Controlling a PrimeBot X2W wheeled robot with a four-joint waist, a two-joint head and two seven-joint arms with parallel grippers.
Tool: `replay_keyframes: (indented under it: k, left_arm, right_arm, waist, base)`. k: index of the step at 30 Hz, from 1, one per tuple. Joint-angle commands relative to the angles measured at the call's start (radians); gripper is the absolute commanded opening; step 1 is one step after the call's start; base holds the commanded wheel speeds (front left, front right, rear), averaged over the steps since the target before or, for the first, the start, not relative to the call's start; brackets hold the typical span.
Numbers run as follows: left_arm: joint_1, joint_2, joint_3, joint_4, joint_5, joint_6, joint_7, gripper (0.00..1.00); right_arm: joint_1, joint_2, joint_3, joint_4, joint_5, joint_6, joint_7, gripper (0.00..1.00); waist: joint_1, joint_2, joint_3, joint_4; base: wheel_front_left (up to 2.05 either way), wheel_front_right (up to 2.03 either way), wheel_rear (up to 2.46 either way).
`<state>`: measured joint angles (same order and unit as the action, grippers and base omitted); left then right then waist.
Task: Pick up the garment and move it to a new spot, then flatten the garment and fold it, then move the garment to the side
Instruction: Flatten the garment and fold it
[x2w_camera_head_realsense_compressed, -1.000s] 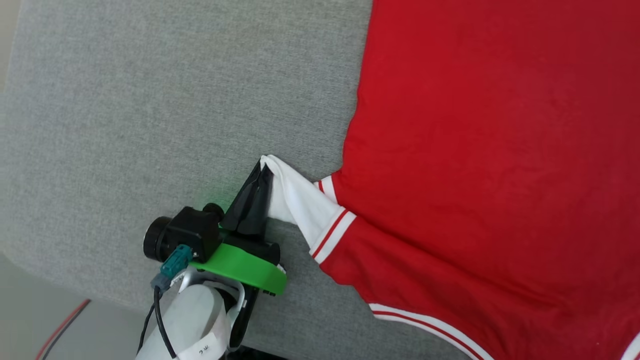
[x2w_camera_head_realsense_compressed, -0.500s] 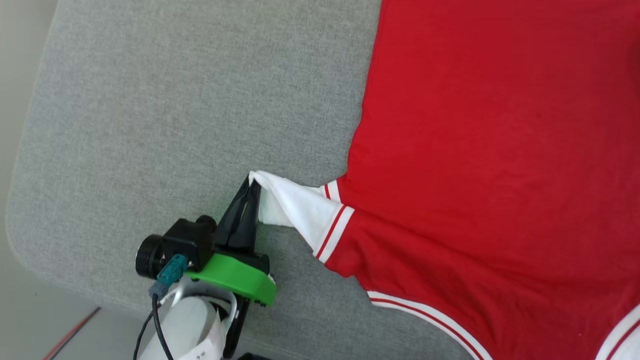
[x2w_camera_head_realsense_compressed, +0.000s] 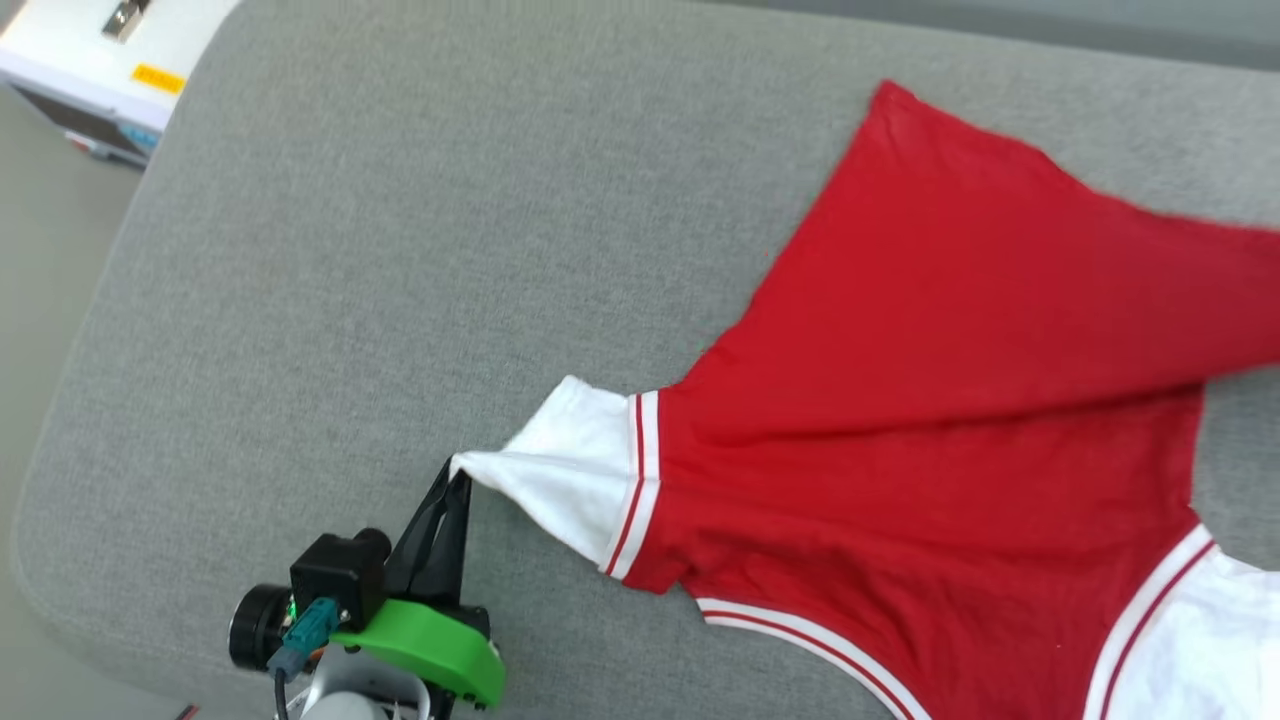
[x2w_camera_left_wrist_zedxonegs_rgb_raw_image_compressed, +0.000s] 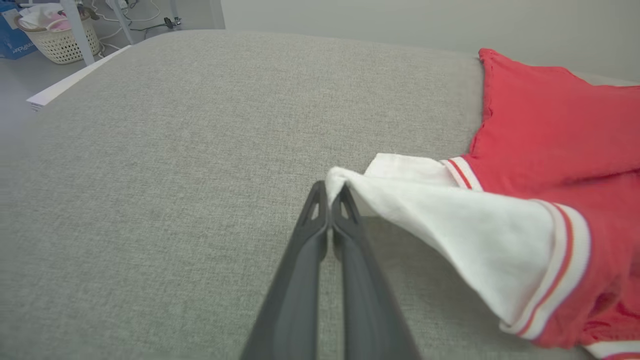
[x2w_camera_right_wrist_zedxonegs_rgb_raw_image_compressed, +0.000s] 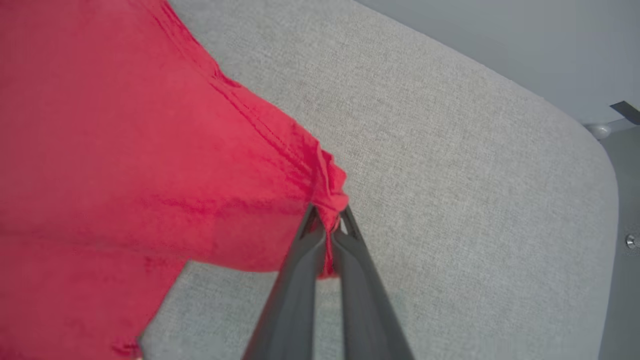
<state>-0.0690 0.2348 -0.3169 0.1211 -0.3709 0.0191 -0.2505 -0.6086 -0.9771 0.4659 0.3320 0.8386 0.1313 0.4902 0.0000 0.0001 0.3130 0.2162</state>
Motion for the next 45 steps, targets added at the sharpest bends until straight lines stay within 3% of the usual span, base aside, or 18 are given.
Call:
replay_keyframes:
  k: [1,6,10,17,24,25,26,37,41,45]
  left_arm:
    - [0.026,0.015,0.009,-0.005,-0.011,0.01,0.004,0.0]
    - [0.067,0.034,0.02,-0.031,-0.021,0.021,0.016,0.0]
    - [0.089,0.043,0.021,-0.05,-0.024,0.03,0.027,0.0]
    - [0.1,0.046,0.015,-0.069,-0.027,0.039,0.038,0.0]
    - [0.096,0.049,0.007,-0.079,-0.027,0.043,0.048,0.0]
    - [0.096,0.049,0.007,-0.081,-0.027,0.045,0.048,0.0]
    - [0.097,0.05,0.006,-0.083,-0.027,0.047,0.05,0.0]
    - [0.08,0.044,-0.016,-0.118,-0.018,0.058,0.064,0.0]
    - [0.06,0.036,-0.028,-0.132,-0.013,0.057,0.062,0.0]
    - [0.038,0.027,-0.037,-0.138,-0.009,0.054,0.056,0.0]
  right_arm:
    - [0.072,-0.01,-0.019,-0.018,0.023,-0.001,-0.02,0.0]
    - [0.297,-0.022,-0.119,-0.054,0.066,-0.001,-0.074,0.0]
    - [0.493,0.005,-0.214,-0.071,0.081,-0.001,-0.099,0.0]
    - [0.801,0.158,-0.343,-0.134,0.099,-0.001,-0.072,0.0]
    - [0.906,0.282,-0.413,-0.16,0.044,-0.001,-0.047,0.0]
    - [0.905,0.289,-0.429,-0.167,0.034,-0.001,-0.052,0.22]
    - [0.899,0.295,-0.448,-0.177,0.017,-0.001,-0.059,1.0]
    - [0.719,0.276,-0.597,-0.364,-0.103,-0.001,-0.083,1.0]
    - [0.588,0.244,-0.572,-0.422,-0.136,-0.001,-0.023,1.0]
    - [0.44,0.22,-0.469,-0.43,-0.167,-0.001,0.082,1.0]
  waist:
    - [0.0,-0.0001,-0.097,-0.069]
    - [0.0,-0.0001,-0.131,-0.103]
    - [0.0,-0.0001,-0.142,-0.123]
    - [0.0,-0.0001,-0.146,-0.137]
    - [0.0,-0.0001,-0.143,-0.133]
    - [0.0,-0.0001,-0.144,-0.134]
    - [0.0,-0.0001,-0.146,-0.136]
    - [0.0,-0.0001,-0.124,-0.117]
    - [0.0,-0.0001,-0.094,-0.097]
    - [0.0,-0.0001,-0.063,-0.076]
  base:
    - [0.0,0.0,0.0]
    - [0.0,0.0,0.0]
    - [0.0,0.0,0.0]
    - [0.0,0.0,0.0]
    - [0.0,0.0,0.0]
    - [0.0,0.0,0.0]
    - [0.0,0.0,0.0]
    - [0.0,0.0,0.0]
    - [0.0,0.0,0.0]
    - [0.0,0.0,0.0]
